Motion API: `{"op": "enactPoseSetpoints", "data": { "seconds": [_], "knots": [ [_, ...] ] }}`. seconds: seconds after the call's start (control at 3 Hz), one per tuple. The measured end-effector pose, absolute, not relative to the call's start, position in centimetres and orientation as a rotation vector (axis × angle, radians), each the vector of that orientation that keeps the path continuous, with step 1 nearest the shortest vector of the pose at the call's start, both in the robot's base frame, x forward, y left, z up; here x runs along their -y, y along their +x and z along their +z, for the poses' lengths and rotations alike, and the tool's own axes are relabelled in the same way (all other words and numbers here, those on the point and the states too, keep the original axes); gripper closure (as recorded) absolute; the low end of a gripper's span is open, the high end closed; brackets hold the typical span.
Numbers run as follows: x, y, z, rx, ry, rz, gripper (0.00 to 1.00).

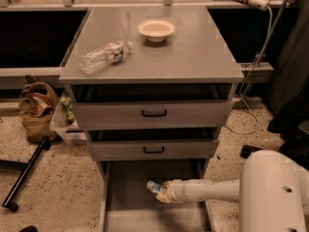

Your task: Place redbull can into bottom drawer

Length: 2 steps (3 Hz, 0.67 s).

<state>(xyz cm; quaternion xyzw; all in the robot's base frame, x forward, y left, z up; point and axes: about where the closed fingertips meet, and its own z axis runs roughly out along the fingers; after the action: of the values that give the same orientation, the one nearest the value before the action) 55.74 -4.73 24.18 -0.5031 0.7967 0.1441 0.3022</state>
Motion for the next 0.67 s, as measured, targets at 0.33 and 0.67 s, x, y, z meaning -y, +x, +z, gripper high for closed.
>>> {"op": "enactPoseSetpoints", "data": {
  "seconds": [0.33,0.67],
  "knots": [
    [5.4,55.8,20.8,-2.078,-1.314,0.379,1.00],
    [5.9,55.6,18.3,-2.080,-1.298,0.380,1.00]
  ]
}}
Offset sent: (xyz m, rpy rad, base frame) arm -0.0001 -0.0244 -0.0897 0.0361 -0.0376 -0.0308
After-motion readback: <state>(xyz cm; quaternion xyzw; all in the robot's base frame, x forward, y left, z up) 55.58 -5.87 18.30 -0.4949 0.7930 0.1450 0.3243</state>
